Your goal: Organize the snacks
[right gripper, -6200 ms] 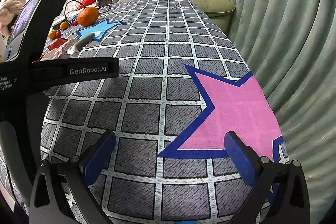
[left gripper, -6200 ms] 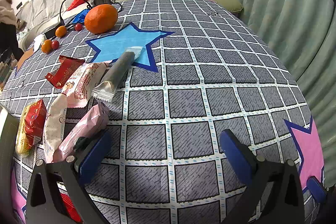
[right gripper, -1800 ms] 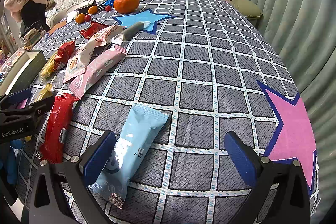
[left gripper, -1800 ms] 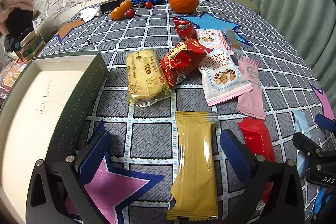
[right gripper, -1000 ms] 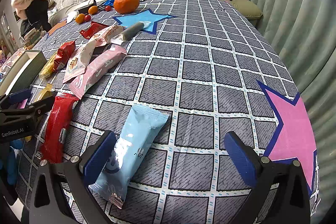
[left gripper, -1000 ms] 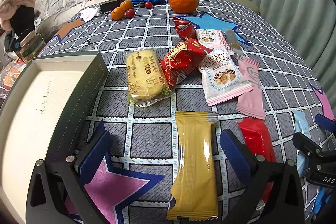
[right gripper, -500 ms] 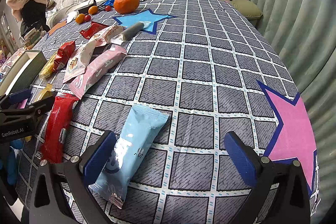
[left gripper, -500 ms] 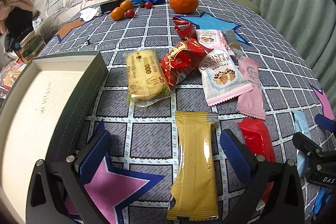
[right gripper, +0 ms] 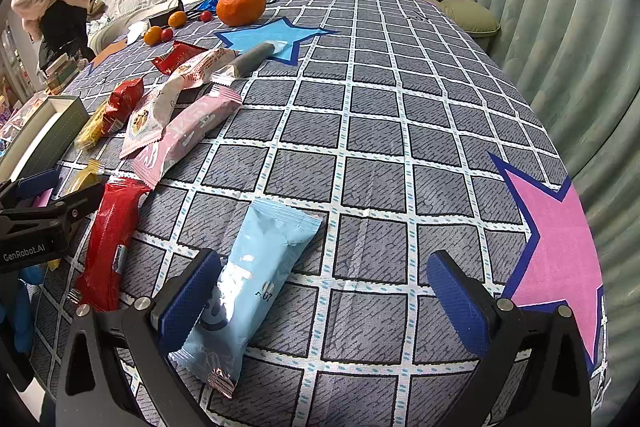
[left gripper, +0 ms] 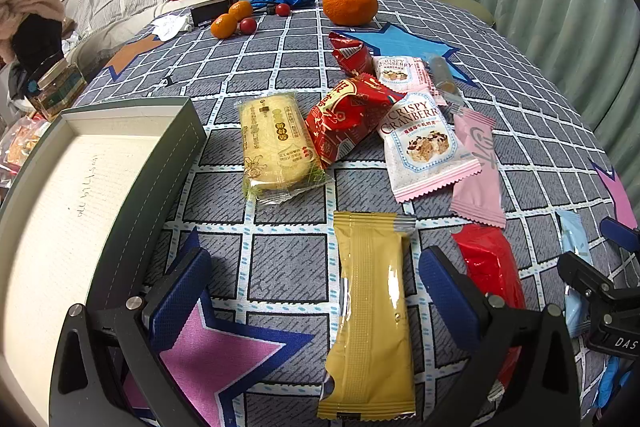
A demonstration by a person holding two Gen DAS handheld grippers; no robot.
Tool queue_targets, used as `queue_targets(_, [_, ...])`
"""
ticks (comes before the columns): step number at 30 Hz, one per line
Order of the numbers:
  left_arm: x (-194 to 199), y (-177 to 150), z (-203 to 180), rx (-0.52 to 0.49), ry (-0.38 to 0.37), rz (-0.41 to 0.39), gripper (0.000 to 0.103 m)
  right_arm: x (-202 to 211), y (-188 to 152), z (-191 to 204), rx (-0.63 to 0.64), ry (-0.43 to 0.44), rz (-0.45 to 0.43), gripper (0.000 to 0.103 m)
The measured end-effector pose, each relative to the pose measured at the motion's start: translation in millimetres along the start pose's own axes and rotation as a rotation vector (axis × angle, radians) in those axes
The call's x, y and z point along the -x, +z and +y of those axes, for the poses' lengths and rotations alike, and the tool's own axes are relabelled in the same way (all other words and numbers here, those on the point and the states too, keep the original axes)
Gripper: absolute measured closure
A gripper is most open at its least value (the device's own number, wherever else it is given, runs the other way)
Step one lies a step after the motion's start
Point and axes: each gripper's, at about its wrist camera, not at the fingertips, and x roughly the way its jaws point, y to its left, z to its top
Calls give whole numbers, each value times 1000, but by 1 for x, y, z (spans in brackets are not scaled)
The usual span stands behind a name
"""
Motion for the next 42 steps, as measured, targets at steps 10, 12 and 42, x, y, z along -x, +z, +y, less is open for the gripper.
queue_targets(10, [0,1,0,0,1,0,0,0,0,0,0,0,0,0])
queue_targets(12, [0,0,0,-1,1,0,0,0,0,0,0,0,0,0])
queue_targets(42, [1,2,-2,-12,13,25,0,0,3,-1,9,3,40,0])
